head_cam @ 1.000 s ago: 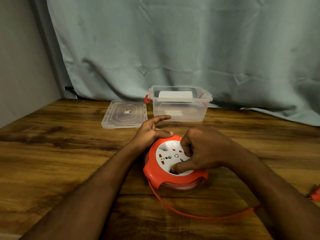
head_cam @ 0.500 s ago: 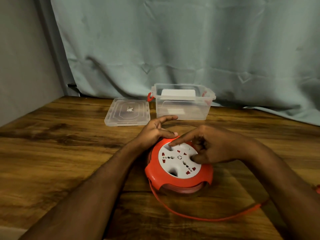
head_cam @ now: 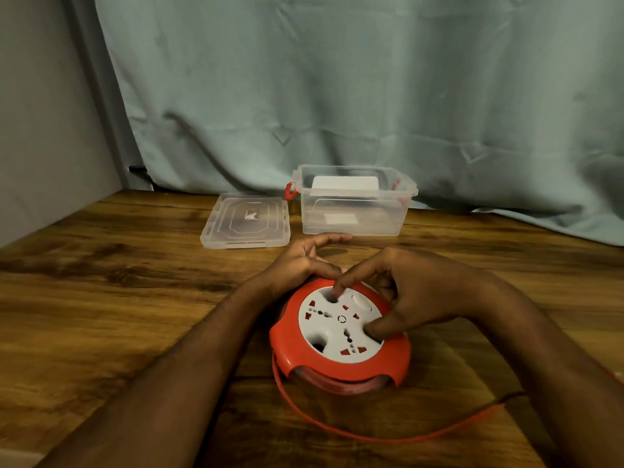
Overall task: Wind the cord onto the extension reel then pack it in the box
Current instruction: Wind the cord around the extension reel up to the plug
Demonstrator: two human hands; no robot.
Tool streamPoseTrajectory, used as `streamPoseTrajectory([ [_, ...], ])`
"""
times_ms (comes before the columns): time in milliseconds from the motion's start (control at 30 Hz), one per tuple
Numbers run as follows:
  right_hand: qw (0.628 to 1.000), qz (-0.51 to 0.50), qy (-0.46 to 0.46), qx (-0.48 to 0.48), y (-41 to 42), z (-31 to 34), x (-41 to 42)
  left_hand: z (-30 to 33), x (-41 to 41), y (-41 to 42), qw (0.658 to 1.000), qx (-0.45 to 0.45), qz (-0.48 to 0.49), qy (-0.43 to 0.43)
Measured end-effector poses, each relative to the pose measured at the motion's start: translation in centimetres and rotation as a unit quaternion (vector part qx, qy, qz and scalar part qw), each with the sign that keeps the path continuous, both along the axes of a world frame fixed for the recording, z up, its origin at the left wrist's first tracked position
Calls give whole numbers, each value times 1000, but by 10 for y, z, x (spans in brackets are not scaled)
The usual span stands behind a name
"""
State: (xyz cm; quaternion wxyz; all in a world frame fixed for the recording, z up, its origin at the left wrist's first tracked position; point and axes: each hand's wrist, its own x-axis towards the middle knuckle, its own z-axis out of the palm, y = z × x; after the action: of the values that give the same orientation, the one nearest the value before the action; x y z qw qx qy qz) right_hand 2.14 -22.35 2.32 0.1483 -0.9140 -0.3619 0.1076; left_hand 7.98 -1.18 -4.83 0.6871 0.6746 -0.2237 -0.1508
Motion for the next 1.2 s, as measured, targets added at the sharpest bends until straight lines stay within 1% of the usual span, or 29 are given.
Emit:
streamPoseTrajectory([
  [100, 999, -11, -38, -16, 3, 0, -3, 2, -2, 0, 1000, -8, 11, 4],
  [300, 996, -17, -84, -36, 7, 3, -7, 3, -2, 2, 999, -12, 35, -1],
  [467, 994, -40, -98, -25, 6, 1, -5, 1, -1, 3, 997, -1, 74, -15],
  [633, 992, -51, -106, -45, 7, 2, -5, 2, -2, 1, 995, -2, 92, -23],
  [867, 976, -56, -188, -96, 11, -6, -1, -1, 0, -1, 990, -24, 133, -31],
  [967, 970, -62, -215, -93, 16, -10, -2, -2, 1, -1, 986, -35, 157, -34],
  [1067, 971, -76, -212, -82, 22, -16, -3, -5, 6, 0, 985, -28, 168, -41],
  [1133, 971, -73, -213, -79, 24, -19, -3, -6, 7, 1, 984, -24, 172, -41],
  [1200, 973, -62, -216, -56, 23, -18, -3, -7, 8, 2, 984, -25, 173, -37],
])
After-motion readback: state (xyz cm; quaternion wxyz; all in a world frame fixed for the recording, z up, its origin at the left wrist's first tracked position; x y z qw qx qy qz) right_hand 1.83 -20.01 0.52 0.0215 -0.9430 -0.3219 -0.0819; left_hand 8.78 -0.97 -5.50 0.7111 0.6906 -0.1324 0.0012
